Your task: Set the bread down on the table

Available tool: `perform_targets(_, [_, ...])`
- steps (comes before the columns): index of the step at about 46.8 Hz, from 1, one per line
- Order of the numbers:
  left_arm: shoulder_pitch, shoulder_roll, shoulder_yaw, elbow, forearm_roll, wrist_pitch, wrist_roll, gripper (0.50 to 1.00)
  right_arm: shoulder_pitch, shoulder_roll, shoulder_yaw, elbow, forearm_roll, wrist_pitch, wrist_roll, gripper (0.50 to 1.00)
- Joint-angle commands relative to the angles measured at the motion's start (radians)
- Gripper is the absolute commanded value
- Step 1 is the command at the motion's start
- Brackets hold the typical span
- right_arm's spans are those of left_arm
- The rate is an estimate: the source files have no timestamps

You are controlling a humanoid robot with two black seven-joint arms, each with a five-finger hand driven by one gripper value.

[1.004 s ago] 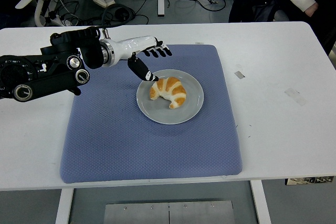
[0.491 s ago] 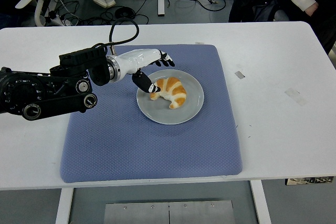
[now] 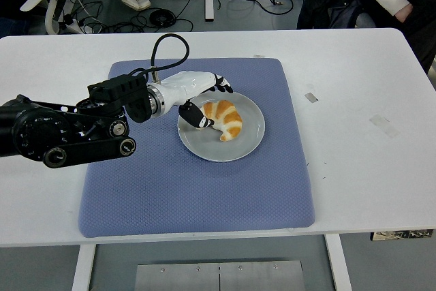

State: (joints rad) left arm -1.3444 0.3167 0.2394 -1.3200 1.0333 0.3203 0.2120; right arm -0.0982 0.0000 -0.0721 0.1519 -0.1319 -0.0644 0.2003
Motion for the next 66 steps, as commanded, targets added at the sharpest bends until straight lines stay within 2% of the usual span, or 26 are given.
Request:
perform_targets(1, [0.007,-0.008,0.015,0.008,0.011,0.013,0.000,0.818,0.000,0.000,0.000,0.000,0.000,0.000,-0.001,1.000])
perform_targets(41, [0.027,-0.056,0.044,0.074,0.042,0.045,0.000,0.811,0.000,0.000,0.000,0.000,0.000,0.000,-0.001,1.000])
perform_targets(48, [0.027,-0.057,0.052,0.074,0.042,0.045,-0.003,0.774,0.000,0.000,0.000,0.000,0.000,0.000,-0.001,1.000])
perform_targets(55, [0.027,-0.057,0.058,0.074,0.042,0.043,-0.013,0.660,0.000,0.000,0.000,0.000,0.000,0.000,0.001,1.000])
perform_targets(58, [0.027,-0.057,0.058,0.074,0.042,0.043,-0.016,0.628,0.000,0.000,0.000,0.000,0.000,0.000,-0.001,1.000])
perform_targets(66, [0.028,-0.057,0.060,0.074,0.042,0.043,-0.019,0.611,0.000,0.000,0.000,0.000,0.000,0.000,-0.001,1.000])
